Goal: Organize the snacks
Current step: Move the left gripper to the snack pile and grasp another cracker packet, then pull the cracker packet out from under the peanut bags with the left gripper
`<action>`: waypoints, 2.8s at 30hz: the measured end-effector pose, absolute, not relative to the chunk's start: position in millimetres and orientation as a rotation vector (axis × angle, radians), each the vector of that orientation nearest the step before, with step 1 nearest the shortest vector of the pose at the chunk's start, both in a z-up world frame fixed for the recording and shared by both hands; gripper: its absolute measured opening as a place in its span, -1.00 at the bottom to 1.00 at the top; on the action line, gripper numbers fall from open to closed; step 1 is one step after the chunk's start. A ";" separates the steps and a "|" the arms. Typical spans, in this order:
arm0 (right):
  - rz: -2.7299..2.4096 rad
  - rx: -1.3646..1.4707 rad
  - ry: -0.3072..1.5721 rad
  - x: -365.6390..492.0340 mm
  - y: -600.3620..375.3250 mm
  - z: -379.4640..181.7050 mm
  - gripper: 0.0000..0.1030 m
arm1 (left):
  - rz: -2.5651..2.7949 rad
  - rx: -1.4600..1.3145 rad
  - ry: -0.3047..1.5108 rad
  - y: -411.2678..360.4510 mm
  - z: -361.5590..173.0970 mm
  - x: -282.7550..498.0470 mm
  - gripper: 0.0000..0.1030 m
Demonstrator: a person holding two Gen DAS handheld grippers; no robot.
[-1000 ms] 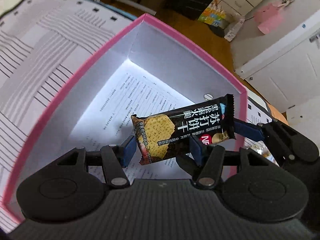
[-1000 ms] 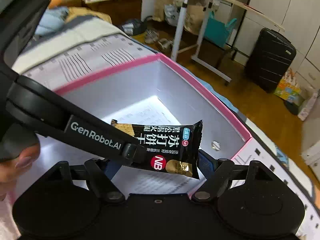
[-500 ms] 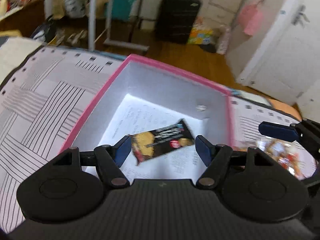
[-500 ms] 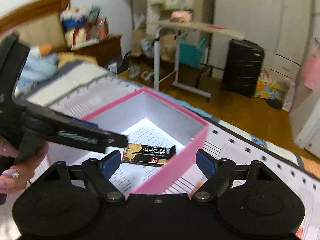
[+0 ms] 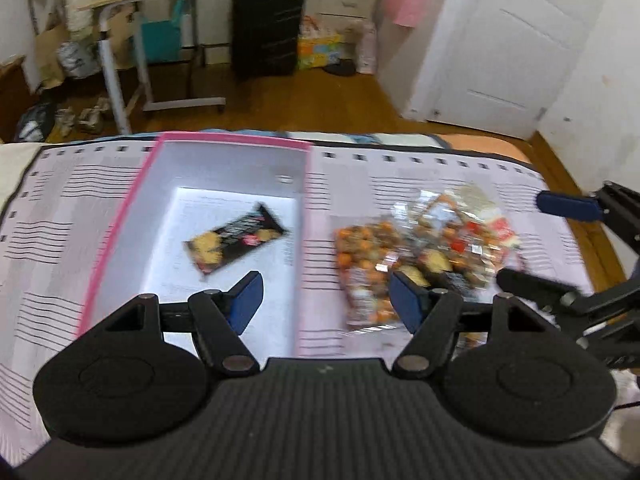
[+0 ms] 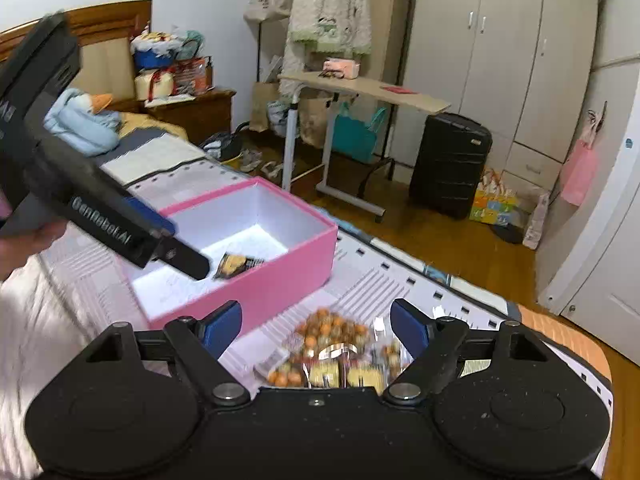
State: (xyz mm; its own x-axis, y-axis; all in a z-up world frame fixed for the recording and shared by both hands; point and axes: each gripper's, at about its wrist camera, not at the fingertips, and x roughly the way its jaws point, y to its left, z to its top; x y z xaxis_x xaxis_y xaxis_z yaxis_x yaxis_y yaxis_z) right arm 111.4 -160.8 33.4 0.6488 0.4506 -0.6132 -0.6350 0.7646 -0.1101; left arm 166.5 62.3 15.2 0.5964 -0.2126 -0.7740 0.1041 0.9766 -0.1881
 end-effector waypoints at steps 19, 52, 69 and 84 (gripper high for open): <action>0.456 0.138 1.112 162.1 -218.4 -94.2 0.40 | -0.376 -0.114 0.989 -56.2 -73.1 240.7 -0.24; 0.317 0.080 1.268 187.3 -198.1 -150.2 0.54 | -0.562 -0.035 1.092 -68.6 -123.5 248.8 -0.43; 0.270 0.171 1.224 191.6 -218.8 -147.0 0.47 | -0.592 -0.122 1.072 -63.7 -129.9 243.4 -0.45; 0.321 0.093 1.133 148.1 -207.7 -101.6 0.52 | -0.539 -0.154 1.049 -53.6 -92.8 202.9 -0.45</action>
State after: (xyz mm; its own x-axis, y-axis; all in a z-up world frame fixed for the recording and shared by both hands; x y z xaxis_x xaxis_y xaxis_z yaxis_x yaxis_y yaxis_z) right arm 148.1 -207.7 -101.6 0.3839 0.2984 -0.8739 -0.2048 0.9503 0.2345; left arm 202.9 -53.6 -92.8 0.3829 -0.4924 -0.7816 0.3487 0.8606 -0.3713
